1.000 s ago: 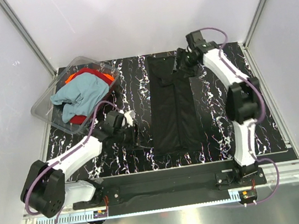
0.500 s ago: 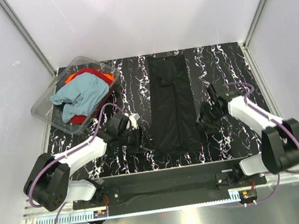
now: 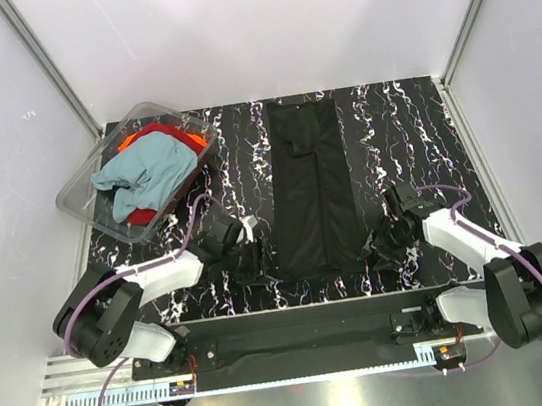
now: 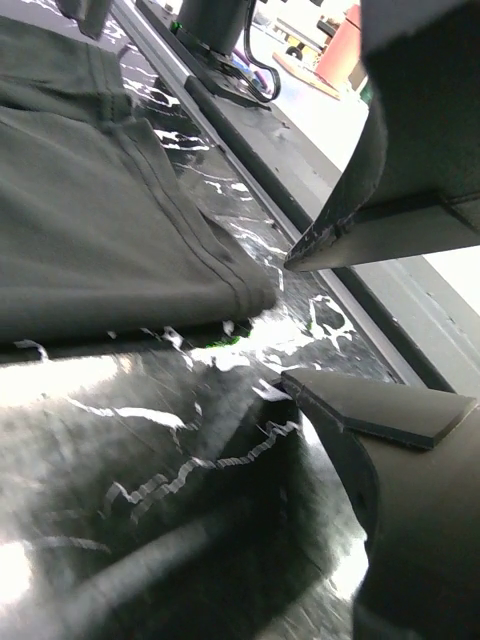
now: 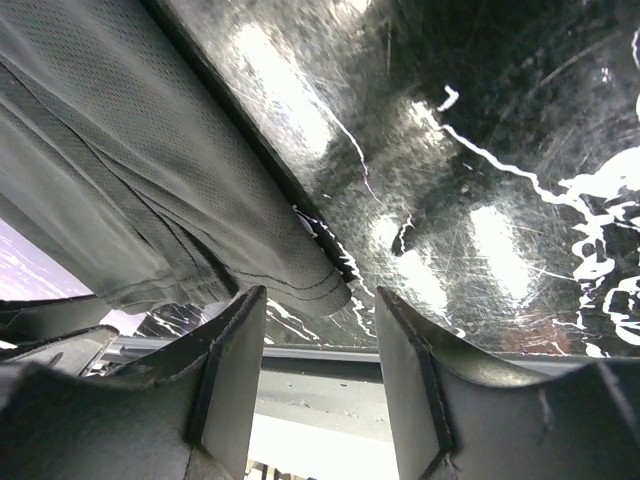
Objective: Fold and stack the t-shirts
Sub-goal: Fold the tshirt
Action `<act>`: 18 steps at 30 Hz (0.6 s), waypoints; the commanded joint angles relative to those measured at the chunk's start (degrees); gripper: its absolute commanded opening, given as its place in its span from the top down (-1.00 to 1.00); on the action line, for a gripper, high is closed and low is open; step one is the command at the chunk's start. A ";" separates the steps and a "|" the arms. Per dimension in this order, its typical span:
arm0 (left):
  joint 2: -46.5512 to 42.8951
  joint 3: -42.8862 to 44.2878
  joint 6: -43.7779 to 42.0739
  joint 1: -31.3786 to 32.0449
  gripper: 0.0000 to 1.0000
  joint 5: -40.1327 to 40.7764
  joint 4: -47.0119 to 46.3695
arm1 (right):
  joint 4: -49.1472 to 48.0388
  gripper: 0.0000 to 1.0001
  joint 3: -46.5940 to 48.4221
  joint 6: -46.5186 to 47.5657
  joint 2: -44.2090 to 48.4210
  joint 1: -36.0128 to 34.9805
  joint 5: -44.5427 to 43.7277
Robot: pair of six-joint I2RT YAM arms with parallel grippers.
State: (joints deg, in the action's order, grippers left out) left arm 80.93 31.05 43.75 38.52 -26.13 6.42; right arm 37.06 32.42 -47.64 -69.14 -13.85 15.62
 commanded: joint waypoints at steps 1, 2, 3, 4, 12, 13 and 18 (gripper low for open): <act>2.22 1.03 1.16 1.11 0.00 3.63 -2.72 | -2.78 -0.07 -0.70 -2.20 2.43 -0.48 0.47; 2.39 0.95 1.77 1.20 0.03 4.24 -2.90 | -2.87 -0.06 -0.70 -2.46 2.61 -0.48 0.38; 2.57 0.86 1.95 1.38 0.03 4.25 -3.16 | -2.87 -0.05 -0.78 -2.63 2.52 -0.48 0.38; 2.66 0.77 2.04 1.38 0.04 4.42 -3.42 | -2.96 0.00 -0.70 -2.90 2.44 -0.48 0.47; 3.89 2.87 2.40 2.26 0.10 4.77 -2.99 | -3.22 0.17 -0.17 -3.69 -0.73 -0.83 1.61; 3.98 2.88 2.31 2.52 0.11 5.47 -2.73 | -3.05 0.18 -0.34 -4.39 -0.82 -1.01 1.61; 3.36 2.70 1.70 3.31 0.11 6.70 -1.49 | -3.13 0.15 -1.22 -8.26 -0.90 -2.85 0.30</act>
State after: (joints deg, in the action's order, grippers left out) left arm 83.88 32.82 46.57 41.10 -23.70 3.81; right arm 34.48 31.29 -52.66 -69.84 -15.29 16.14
